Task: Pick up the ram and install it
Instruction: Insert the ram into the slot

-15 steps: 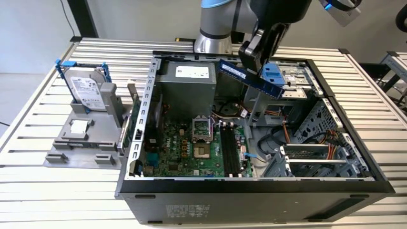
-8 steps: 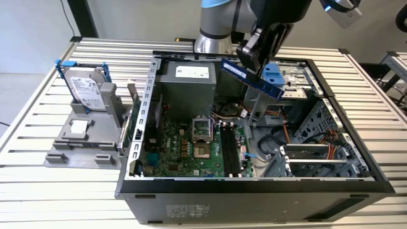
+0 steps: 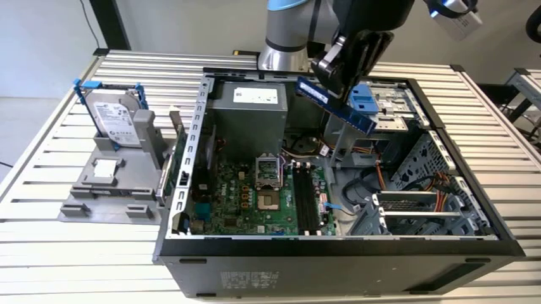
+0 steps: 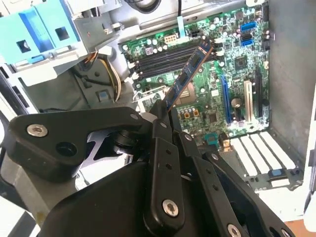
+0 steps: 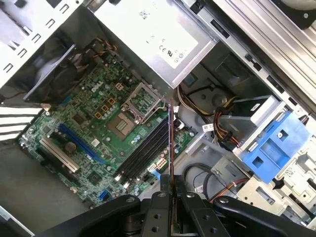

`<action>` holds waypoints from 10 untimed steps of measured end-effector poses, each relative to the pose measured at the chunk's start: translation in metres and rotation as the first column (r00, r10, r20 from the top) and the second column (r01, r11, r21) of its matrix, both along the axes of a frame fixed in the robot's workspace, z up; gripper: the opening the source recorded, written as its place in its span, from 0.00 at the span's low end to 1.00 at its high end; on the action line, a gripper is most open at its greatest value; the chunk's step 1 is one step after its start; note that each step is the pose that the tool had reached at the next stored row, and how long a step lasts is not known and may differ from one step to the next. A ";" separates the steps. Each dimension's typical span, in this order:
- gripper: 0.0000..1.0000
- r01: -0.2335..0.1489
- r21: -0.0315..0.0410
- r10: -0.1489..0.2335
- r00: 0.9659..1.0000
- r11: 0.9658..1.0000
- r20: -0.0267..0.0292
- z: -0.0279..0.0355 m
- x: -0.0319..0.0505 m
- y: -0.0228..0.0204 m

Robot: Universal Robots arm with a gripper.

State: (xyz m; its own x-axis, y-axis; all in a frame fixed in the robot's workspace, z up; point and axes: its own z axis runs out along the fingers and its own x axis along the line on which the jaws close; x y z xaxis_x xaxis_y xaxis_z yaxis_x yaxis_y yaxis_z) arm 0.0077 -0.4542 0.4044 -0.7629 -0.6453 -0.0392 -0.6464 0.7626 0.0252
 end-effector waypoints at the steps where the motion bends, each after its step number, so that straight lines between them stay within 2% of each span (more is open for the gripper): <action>1: 0.00 0.009 0.000 -0.009 1.000 1.000 0.000 0.0000 0.0000 -0.0002; 5: 0.00 0.047 0.000 -0.047 0.999 0.999 0.000 0.0000 0.0000 -0.0009; 10: 0.00 0.093 0.000 -0.093 0.996 0.996 0.000 0.0000 -0.0001 -0.0019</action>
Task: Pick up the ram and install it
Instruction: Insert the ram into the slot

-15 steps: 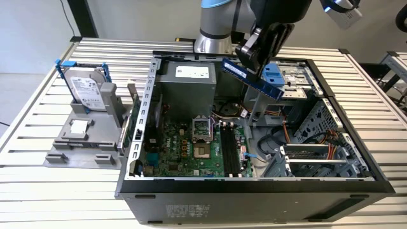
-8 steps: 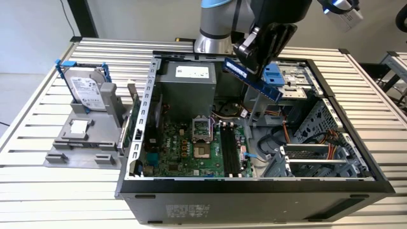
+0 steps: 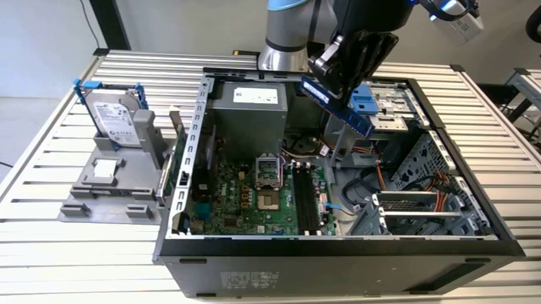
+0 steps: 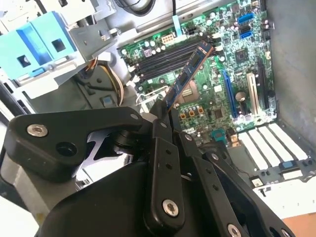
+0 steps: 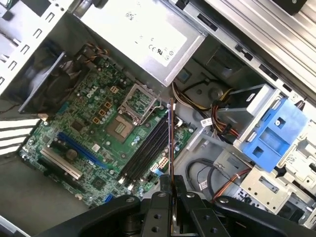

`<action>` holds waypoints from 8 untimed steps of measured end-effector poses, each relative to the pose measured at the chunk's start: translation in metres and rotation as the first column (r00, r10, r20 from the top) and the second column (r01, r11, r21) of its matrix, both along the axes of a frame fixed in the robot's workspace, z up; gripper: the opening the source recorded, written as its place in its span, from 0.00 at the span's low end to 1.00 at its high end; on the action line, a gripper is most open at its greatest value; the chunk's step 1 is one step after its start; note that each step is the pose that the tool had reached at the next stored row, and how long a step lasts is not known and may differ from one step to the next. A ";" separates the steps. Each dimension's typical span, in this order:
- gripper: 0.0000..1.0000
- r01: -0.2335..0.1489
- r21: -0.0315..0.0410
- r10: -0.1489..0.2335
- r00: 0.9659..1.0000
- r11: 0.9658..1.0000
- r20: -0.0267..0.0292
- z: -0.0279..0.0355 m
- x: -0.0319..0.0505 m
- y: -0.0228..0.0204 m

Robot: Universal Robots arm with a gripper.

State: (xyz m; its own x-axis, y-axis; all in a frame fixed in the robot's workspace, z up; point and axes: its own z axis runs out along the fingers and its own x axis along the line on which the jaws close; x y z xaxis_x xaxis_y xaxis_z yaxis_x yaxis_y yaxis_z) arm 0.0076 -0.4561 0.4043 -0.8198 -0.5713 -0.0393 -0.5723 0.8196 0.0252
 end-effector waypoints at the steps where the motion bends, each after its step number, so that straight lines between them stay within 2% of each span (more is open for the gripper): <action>1: 0.00 0.009 0.000 -0.009 1.000 1.000 0.000 0.0000 0.0000 -0.0002; 8: 0.00 0.077 0.000 -0.077 0.997 0.997 0.000 0.0000 0.0000 -0.0013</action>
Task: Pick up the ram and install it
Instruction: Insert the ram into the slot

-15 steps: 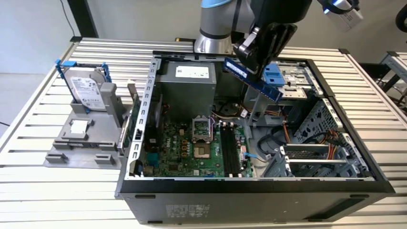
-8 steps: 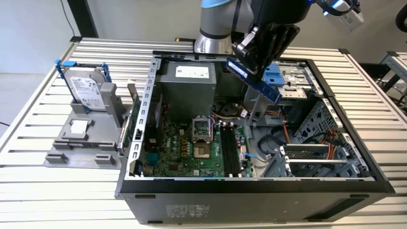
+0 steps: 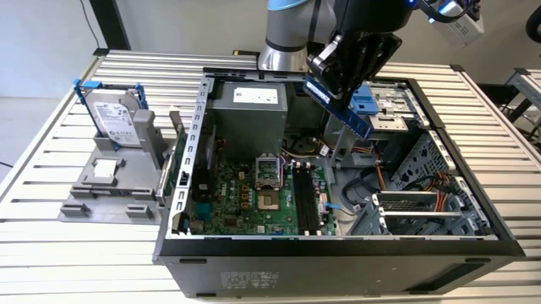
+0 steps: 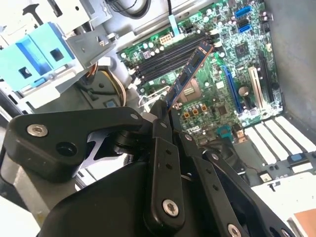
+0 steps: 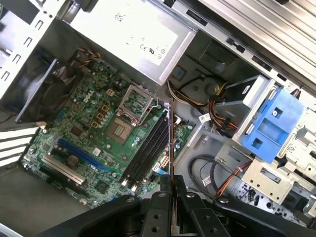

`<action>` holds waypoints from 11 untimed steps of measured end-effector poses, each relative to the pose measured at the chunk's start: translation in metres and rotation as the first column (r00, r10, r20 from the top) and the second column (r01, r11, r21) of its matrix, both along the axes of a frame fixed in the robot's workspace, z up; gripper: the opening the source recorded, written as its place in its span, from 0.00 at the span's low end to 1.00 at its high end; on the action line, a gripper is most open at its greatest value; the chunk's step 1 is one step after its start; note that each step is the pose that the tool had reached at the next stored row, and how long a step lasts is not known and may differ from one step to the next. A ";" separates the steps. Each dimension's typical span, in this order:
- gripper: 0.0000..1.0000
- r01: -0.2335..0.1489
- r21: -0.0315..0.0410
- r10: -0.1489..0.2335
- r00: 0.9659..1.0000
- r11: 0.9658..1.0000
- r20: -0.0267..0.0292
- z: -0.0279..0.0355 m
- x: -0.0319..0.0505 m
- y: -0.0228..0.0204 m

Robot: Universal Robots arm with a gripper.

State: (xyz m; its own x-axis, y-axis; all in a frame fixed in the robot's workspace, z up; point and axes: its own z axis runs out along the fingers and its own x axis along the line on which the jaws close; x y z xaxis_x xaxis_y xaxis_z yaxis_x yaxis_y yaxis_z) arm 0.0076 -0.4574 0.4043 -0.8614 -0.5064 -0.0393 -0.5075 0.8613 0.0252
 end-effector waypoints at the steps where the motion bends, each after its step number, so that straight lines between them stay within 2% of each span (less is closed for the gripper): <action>1: 0.00 0.009 0.000 -0.009 1.000 1.000 0.000 0.0000 0.0000 -0.0001; 5: 0.00 0.048 0.000 -0.048 0.999 0.999 0.000 0.0000 0.0000 -0.0005; 11: 0.00 0.105 0.000 -0.105 0.994 0.994 0.000 0.0000 0.0000 -0.0009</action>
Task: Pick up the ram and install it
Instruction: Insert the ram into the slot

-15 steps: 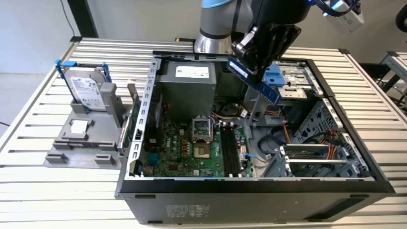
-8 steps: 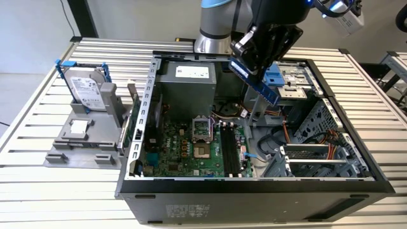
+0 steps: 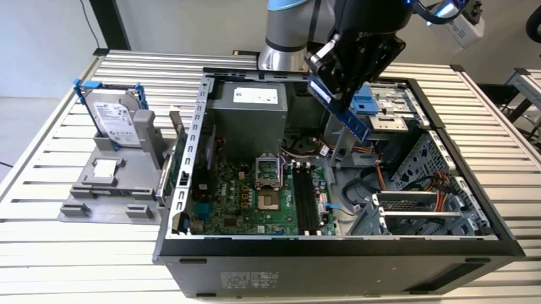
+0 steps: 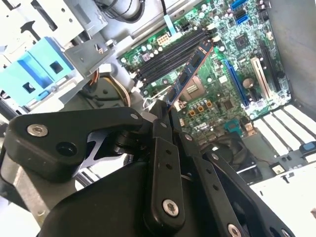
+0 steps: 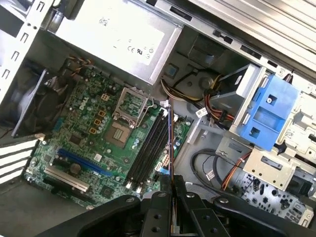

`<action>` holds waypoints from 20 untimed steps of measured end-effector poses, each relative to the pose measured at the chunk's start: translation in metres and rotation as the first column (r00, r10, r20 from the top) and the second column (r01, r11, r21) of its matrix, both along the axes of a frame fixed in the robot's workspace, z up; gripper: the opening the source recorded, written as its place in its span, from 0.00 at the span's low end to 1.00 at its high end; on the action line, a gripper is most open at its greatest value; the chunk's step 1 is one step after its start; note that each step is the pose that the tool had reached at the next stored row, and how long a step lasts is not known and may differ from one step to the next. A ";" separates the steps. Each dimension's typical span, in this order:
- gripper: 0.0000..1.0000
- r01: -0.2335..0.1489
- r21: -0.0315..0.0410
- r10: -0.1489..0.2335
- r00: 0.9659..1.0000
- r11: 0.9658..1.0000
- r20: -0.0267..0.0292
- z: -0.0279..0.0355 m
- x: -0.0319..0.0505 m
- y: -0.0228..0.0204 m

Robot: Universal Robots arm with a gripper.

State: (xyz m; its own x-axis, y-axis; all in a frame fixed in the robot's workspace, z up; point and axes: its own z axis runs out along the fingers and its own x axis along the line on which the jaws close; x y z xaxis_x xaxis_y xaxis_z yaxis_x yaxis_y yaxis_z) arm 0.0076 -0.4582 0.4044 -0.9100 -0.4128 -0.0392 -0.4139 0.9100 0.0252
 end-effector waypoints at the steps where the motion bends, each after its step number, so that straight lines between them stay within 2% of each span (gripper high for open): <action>1: 0.00 0.008 0.000 -0.008 1.000 1.000 0.000 0.0000 0.0000 0.0000; 10: 0.00 0.081 0.000 -0.081 0.997 0.997 0.000 0.0000 0.0000 -0.0002; 20: 0.00 0.098 0.000 -0.098 0.995 0.995 0.000 0.0000 0.0000 -0.0001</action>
